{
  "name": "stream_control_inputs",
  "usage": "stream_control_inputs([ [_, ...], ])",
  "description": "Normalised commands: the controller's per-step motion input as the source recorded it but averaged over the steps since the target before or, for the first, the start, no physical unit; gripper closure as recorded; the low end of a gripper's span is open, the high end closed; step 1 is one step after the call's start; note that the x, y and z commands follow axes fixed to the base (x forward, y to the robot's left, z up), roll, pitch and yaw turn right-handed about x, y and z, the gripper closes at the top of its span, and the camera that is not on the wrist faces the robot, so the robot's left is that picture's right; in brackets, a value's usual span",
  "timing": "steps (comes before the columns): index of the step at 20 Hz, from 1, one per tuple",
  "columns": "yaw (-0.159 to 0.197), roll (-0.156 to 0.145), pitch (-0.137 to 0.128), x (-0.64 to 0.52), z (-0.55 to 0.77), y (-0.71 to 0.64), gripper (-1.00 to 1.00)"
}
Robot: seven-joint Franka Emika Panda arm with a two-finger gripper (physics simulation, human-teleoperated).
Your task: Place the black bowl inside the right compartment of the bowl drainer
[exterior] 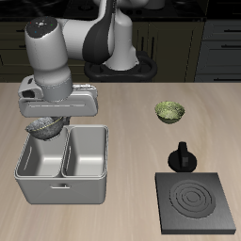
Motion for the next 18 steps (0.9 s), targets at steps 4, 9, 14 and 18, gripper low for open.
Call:
stream_control_inputs([
  [4,-0.008,-0.010,0.012,-0.01,-0.07,0.02,1.00],
  [9,0.020,-0.027,0.008,-0.06,-0.05,0.00,-1.00],
  [14,-0.013,-0.011,0.001,-0.06,-0.02,-0.05,-1.00],
  [18,-0.006,0.007,-0.005,-0.05,0.03,0.04,-1.00],
])
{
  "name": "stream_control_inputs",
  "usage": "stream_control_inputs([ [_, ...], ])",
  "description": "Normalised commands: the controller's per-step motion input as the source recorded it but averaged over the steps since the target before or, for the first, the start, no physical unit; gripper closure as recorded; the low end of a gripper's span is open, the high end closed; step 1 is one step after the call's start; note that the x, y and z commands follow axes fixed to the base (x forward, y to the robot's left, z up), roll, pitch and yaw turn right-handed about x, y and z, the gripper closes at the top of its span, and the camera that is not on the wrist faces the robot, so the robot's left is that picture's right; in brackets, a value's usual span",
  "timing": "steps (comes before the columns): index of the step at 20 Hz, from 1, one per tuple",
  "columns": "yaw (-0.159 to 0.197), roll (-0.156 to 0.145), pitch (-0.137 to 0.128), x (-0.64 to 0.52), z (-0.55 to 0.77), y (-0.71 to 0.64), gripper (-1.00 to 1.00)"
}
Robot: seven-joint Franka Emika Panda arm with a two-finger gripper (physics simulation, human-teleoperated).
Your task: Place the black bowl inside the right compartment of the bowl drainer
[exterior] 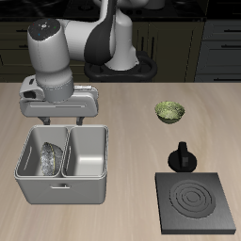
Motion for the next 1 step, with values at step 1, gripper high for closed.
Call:
stream_control_inputs([
  [1,-0.072,0.065,-0.005,-0.10,0.16,0.16,-1.00],
])
